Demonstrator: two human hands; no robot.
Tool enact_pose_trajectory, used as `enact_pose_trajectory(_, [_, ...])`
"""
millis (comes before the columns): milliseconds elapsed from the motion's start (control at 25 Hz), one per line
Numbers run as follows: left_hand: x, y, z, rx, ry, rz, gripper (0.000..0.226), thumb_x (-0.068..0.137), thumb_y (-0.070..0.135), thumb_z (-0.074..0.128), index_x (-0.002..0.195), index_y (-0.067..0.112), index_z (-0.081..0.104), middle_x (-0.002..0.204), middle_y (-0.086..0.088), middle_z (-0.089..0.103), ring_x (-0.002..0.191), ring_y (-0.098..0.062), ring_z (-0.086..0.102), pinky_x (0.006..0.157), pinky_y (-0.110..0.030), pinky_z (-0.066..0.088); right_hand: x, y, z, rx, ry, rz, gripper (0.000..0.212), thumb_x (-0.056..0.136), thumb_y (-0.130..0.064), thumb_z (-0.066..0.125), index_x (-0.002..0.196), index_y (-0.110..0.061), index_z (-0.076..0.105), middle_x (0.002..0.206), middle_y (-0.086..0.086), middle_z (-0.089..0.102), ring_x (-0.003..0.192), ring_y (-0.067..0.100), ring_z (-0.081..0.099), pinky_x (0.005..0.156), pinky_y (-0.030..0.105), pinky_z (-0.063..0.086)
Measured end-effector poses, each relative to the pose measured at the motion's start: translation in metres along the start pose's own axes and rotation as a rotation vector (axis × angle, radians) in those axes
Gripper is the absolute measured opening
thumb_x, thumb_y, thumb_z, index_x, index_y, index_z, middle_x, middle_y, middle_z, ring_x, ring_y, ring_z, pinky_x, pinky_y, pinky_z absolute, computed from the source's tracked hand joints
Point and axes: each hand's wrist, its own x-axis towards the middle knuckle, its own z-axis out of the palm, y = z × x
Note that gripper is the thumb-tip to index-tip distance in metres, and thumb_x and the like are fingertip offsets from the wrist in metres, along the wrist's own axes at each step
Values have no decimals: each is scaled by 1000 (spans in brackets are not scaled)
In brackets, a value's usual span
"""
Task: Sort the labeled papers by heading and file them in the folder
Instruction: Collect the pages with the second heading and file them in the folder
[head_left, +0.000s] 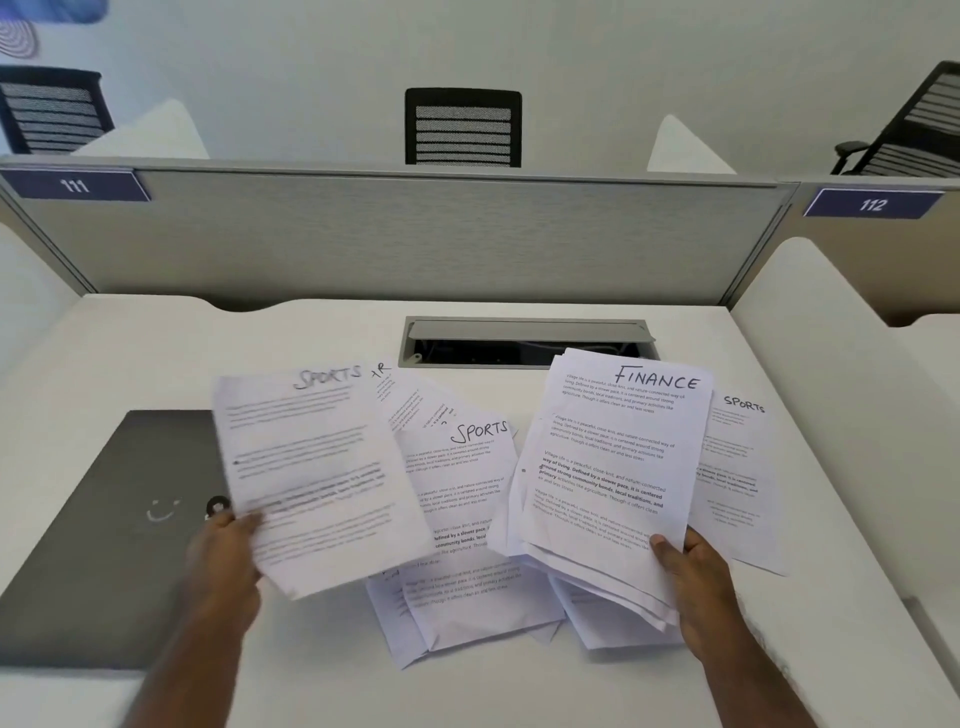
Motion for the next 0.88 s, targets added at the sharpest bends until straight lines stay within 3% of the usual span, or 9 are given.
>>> enact_pose_trajectory(120, [-14,-29,36,34,-94,-119,19,96,-3,49,87,8,62,87,-11,69,74,-24,62,67,-31,50,-3,-6,-2,0,6,-17,19,94,-5,56,109,-16,61,106,3,65,90,14,60,89,37,45])
enact_pose_trajectory(320, [-18,-60,62,222,-190,-168,22,99,15,46,91,7,66,100,-21,68,81,-30,61,72,-35,48,-5,-9,-5,17,23,-18,20,95,-3,54,109,-15,61,101,-1,65,86,7,58,85,33,42])
enact_pose_trajectory(440, [-16,-60,62,761,-86,-7,39,85,16,43,113,10,70,122,-23,62,108,-41,59,96,-44,48,-4,-6,-5,14,25,-24,21,95,-2,53,111,-13,61,104,1,64,87,8,58,86,33,42])
enact_pose_trajectory(520, [-22,-60,63,1059,-34,40,43,89,12,52,130,5,57,132,-24,51,121,-44,50,105,-43,40,-3,-3,-3,13,16,-32,22,94,-2,53,111,-14,61,107,2,65,89,14,60,87,33,42])
enact_pose_trajectory(640, [-29,-62,72,1138,-33,8,44,89,13,63,126,-4,49,127,-25,47,120,-45,51,102,-45,43,0,4,2,-9,-5,-35,23,94,-5,56,112,-16,62,114,3,66,103,25,60,90,35,44])
enact_pose_trajectory(760, [-29,-62,77,1140,-39,22,32,91,2,54,122,-4,48,125,-26,48,118,-45,51,98,-46,46,0,7,9,-33,-36,-39,22,94,-7,57,111,-18,61,112,2,66,105,25,60,93,36,46])
enact_pose_trajectory(880, [-25,-59,78,1102,-29,3,39,90,-2,51,129,0,47,127,-25,42,112,-47,55,92,-48,49,-2,8,17,-44,-63,-43,20,93,-7,57,109,-18,62,109,0,68,101,22,62,90,35,47])
